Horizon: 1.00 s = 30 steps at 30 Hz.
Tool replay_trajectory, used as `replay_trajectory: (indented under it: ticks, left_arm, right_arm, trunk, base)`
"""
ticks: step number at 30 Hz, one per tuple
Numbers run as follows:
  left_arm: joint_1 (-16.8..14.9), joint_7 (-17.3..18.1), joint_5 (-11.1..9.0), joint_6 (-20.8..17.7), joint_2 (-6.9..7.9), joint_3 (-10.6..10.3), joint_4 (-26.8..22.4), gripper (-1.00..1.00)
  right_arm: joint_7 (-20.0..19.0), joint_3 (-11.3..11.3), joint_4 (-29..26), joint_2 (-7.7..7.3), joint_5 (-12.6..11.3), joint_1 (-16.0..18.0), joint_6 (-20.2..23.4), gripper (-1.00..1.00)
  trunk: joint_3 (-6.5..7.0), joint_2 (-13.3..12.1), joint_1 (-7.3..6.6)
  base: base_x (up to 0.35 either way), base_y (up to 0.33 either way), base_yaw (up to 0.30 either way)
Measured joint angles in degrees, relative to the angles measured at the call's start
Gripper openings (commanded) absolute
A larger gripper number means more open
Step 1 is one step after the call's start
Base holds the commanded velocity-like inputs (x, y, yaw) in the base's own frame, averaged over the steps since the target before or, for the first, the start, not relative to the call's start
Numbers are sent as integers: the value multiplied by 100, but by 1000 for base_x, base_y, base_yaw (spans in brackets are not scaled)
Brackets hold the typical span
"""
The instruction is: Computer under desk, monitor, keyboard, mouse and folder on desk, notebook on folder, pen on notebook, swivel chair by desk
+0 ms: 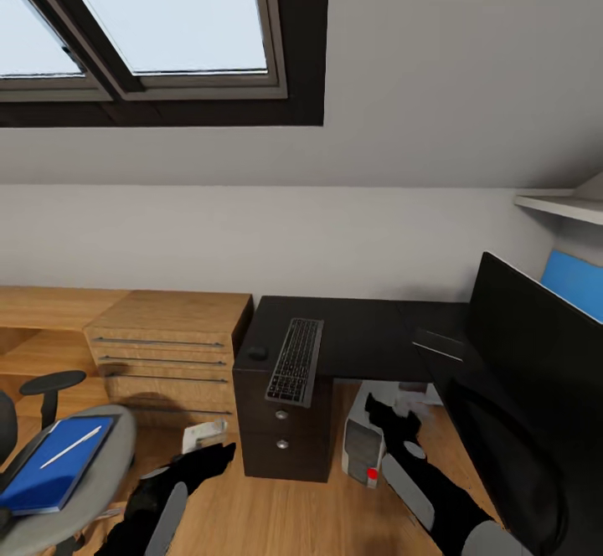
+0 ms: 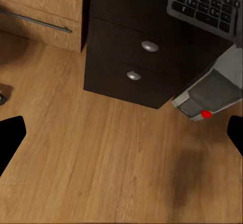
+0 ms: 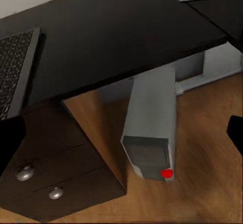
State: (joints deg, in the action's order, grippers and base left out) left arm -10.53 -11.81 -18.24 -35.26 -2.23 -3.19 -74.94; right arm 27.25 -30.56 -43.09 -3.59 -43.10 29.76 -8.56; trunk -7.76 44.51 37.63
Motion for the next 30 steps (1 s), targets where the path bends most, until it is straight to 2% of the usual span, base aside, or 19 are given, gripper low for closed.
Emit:
replay_trajectory:
  ticks: [4,5,8,9,12,17,19,21,30]
  left_arm:
    - [-304,6,-306,-113,-63,9,-77,100]
    - [-381,11,-479,-144,-85,4,-140,100]
    - [-452,14,-671,-256,-107,-24,-279,100]
    - [-485,9,-761,-532,-108,-54,-429,100]
    - [-508,-8,-793,-882,-107,-73,-550,100]
    - [-519,-28,-777,-1050,-36,-51,-486,100]
    - [-522,-22,-740,-1117,97,-34,-242,100]
    - [-523,-25,-740,-1126,129,-42,-192,100]
    - [-524,-42,-736,-1123,165,-37,-283,100]
  right_arm:
    - [209,45,-32,-62,-46,494,936,100]
    - [255,109,81,-75,-60,680,1183,100]
    - [293,181,295,-66,-36,856,1408,100]
    - [304,213,468,-60,24,941,1471,100]
    - [261,245,661,-59,119,997,1369,100]
    - [104,253,734,-75,192,1020,996,100]
    - [29,260,757,-91,234,1023,553,100]
    - [16,257,766,-92,233,1023,440,100]
    - [47,298,785,-83,187,1023,372,100]
  trunk:
    - [72,-161,-88]
    - [90,-201,-110]
    - [143,-321,-176]
    - [161,-362,-198]
    - [215,-482,-264]
    - [305,-683,-374]
    - [341,-764,-418]
    - [341,-765,-419]
    - [329,-765,-421]
  base:
    - [0,0,0]
    - [0,0,0]
    - [0,0,0]
    - [0,0,0]
    - [0,0,0]
    - [0,0,0]
    - [0,0,0]
    - [0,0,0]
    - [74,0,-114]
